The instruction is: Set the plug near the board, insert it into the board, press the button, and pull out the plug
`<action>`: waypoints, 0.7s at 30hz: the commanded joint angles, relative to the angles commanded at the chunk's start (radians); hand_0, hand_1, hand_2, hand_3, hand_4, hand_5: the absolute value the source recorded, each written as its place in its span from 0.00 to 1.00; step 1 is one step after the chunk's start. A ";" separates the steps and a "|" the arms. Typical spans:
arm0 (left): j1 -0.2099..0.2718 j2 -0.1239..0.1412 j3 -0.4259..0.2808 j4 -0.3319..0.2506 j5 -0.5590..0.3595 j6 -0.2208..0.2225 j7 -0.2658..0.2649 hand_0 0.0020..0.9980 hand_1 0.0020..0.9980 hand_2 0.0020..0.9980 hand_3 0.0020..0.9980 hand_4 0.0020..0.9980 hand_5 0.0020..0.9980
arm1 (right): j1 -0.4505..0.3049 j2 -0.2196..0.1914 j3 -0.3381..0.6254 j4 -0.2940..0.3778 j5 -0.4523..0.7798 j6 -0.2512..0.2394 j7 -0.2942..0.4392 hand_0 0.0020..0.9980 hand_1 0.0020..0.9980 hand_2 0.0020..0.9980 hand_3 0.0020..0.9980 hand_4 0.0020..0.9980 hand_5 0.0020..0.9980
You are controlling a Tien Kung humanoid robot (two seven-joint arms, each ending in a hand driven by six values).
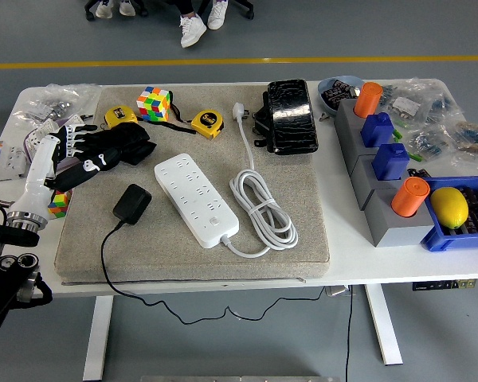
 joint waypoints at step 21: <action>0.002 0.003 -0.115 0.014 -0.142 -0.040 0.069 0.40 0.51 0.54 0.63 0.85 0.33 | 0.039 0.009 -0.011 -0.007 0.011 0.007 -0.008 0.55 0.61 0.55 0.51 0.85 0.37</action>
